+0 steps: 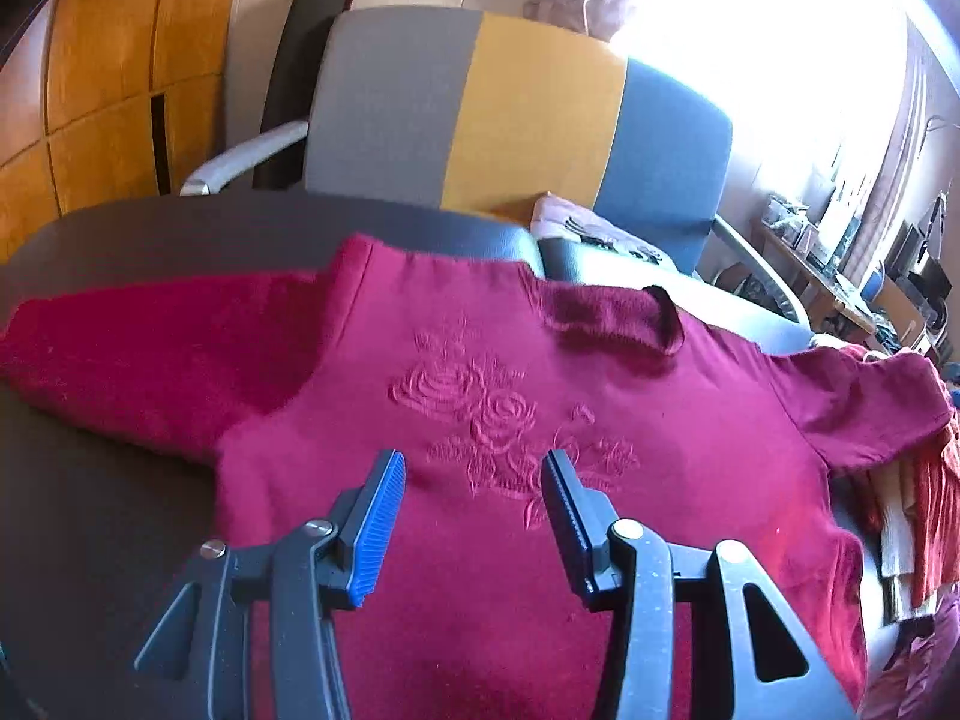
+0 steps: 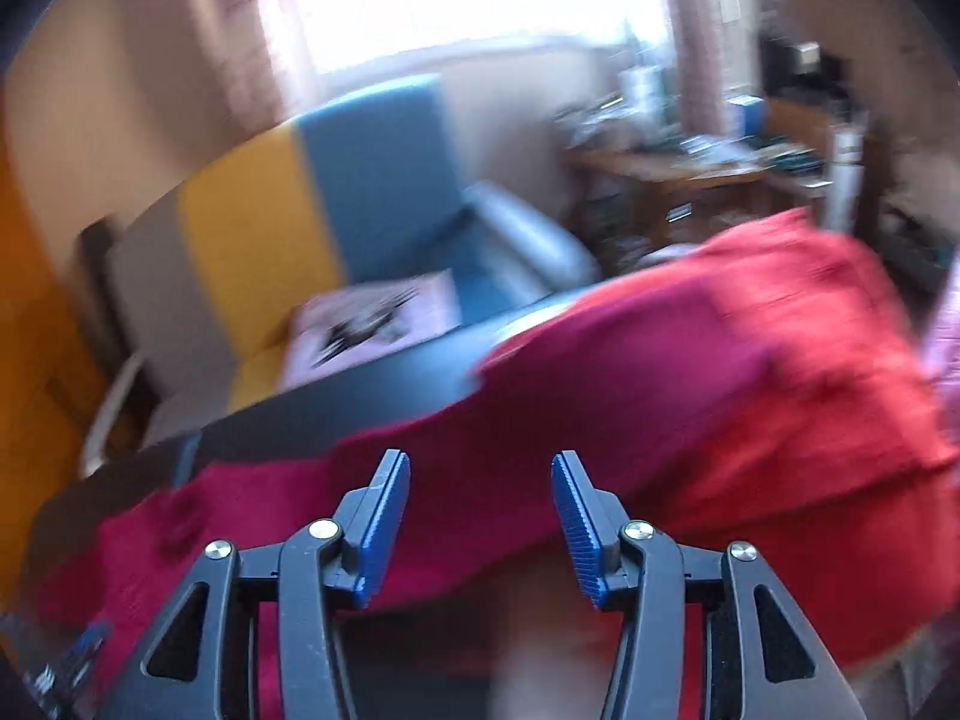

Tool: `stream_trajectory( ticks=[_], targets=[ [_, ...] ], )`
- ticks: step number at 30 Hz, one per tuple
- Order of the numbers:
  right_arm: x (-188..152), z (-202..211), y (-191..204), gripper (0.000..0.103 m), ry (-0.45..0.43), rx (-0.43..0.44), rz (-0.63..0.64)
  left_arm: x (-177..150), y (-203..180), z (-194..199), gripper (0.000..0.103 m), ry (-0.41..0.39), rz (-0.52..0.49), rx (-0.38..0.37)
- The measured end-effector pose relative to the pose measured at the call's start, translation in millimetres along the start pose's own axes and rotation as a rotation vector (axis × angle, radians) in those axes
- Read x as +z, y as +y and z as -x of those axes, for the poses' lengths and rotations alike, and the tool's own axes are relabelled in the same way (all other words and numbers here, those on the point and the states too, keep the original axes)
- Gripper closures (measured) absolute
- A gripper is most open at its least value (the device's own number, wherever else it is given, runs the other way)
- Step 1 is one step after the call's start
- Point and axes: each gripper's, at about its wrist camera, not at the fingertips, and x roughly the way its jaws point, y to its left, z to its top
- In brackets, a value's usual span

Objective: Fold clothes

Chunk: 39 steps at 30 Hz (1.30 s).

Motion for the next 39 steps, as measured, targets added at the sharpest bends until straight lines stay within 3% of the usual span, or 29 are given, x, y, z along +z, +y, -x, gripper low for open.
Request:
stream_trajectory(
  ticks=[2, 6, 12, 14, 17, 23, 27, 31, 36, 39],
  targets=[
    [-18.9, -32.1, 45.6, 0.051, 0.057, 0.07, 0.04, 4.4, -2.8, -1.9, 0.055, -0.002, -0.013, 0.011],
    [-56.1, -82.4, 114.0, 0.051, 0.119, 0.127, 0.119, 2.8, -6.0, -13.5, 0.055, 0.01, -0.031, 0.034],
    [-104.3, -132.7, 160.2, 0.051, 0.12, 0.038, 0.327, -11.5, -0.2, -45.0, 0.054, 0.056, -0.017, 0.052],
    [-110.4, -150.3, 159.2, 0.046, 0.135, -0.006, 0.386, -12.6, 1.0, -53.3, 0.052, 0.06, -0.018, 0.051],
    [-94.3, -166.8, 144.4, 0.036, 0.139, -0.01, 0.32, -2.2, -6.1, -68.2, 0.049, 0.061, -0.052, 0.085],
    [-68.8, -197.4, 143.7, 0.03, 0.129, -0.015, 0.322, 18.3, -15.0, -92.8, 0.045, 0.062, -0.07, 0.122],
    [-64.2, -198.8, 140.8, 0.028, 0.125, 0.033, 0.302, 18.0, -16.2, -90.9, 0.045, 0.063, -0.066, 0.128],
    [-64.1, -198.5, 139.8, 0.022, 0.125, 0.07, 0.289, 24.8, -15.4, -87.3, 0.049, 0.086, -0.055, 0.085],
    [-65.9, -197.4, 139.6, 0.014, 0.126, 0.111, 0.278, 73.2, -30.4, -84.2, 0.05, 0.036, -0.043, -0.057],
    [-66.5, -196.7, 138.6, 0.014, 0.125, 0.135, 0.268, 106.9, -48.5, -102.9, 0.05, 0.046, -0.059, -0.106]
  ],
)
